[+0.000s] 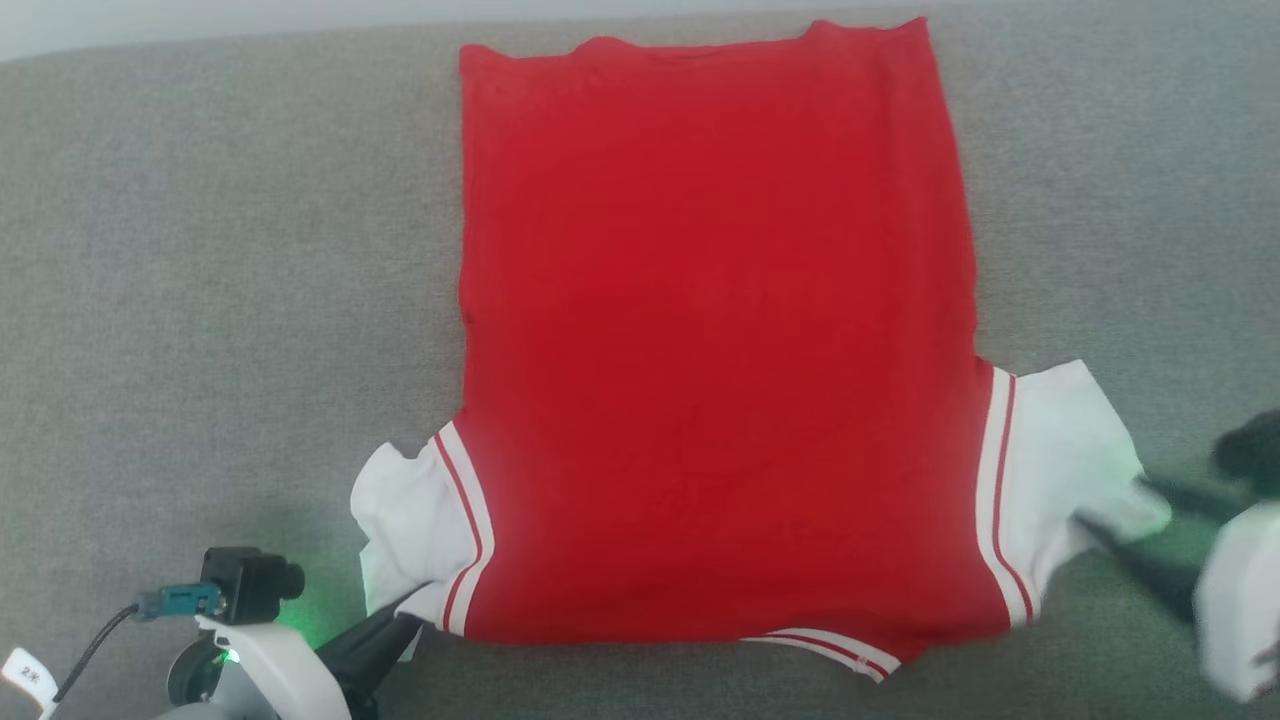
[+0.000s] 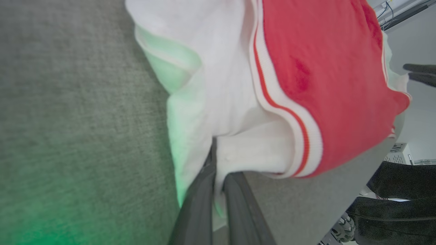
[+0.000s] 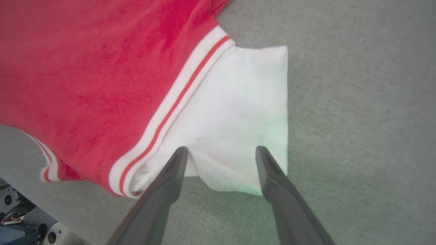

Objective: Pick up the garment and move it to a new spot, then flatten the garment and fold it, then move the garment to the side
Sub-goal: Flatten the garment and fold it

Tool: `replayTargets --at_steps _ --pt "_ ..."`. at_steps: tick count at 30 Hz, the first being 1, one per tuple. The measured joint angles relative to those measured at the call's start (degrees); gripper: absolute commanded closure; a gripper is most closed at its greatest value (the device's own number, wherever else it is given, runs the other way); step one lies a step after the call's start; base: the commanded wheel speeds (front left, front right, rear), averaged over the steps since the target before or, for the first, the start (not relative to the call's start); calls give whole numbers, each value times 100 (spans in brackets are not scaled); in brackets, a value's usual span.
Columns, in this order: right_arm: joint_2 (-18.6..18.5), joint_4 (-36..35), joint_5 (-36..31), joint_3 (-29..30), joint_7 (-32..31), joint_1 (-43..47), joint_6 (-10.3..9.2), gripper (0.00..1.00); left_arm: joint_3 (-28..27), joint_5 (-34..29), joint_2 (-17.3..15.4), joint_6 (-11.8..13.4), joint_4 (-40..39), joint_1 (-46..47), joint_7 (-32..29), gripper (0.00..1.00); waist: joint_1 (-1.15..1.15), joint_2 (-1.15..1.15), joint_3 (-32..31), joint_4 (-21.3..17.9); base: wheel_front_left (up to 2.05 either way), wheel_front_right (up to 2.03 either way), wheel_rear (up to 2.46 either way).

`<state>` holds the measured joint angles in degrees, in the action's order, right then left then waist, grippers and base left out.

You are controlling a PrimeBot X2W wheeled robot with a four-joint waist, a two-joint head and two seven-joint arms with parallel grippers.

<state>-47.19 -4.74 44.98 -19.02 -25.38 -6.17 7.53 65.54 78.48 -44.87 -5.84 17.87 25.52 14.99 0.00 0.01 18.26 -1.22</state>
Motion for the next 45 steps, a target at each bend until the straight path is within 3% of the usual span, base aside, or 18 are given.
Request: replayTargets --at_steps 5,10,20,25,31,37,38,40,45 --pt "-261 -790 274 1296 -459 -15 0 0 -137 -236 5 86 -236 28 24 100 0 0 157 109 0 0 0" --pt "-179 -686 197 1919 -1066 -1196 0 0 -177 -547 86 162 -489 315 33 100 0 0 472 298 0 0 0" --pt "336 1279 -506 1010 -2862 -4482 0 0 -113 -1051 490 51 -715 995 -8 100 0 0 1263 1003 0 0 0" --pt "497 2310 -938 1003 -3323 -5746 0 0 -113 -1161 637 -54 -823 1218 -1 100 0 0 1688 1351 0 0 0" --pt "798 3340 -1369 953 -3617 -6437 0 0 -148 -1244 749 -164 -935 1372 60 100 0 0 2120 1669 0 0 0" --pt "828 3664 -1439 768 -3757 -6753 -5 0 -138 -1251 836 -220 -905 1465 62 100 0 0 2256 1795 0 0 0" --pt "829 3688 -1419 735 -3741 -6755 -5 47 -140 -1251 849 -224 -884 1467 63 100 0 1 2250 1790 0 0 0" --pt "844 3715 -1345 668 -3678 -6758 -5 100 -145 -1251 859 -240 -851 1474 74 100 0 1 2230 1771 0 0 0" --pt "903 3802 -1154 564 -3306 -6614 -3 100 -169 -1250 917 -257 -679 1445 77 100 0 0 2051 1687 0 0 0"
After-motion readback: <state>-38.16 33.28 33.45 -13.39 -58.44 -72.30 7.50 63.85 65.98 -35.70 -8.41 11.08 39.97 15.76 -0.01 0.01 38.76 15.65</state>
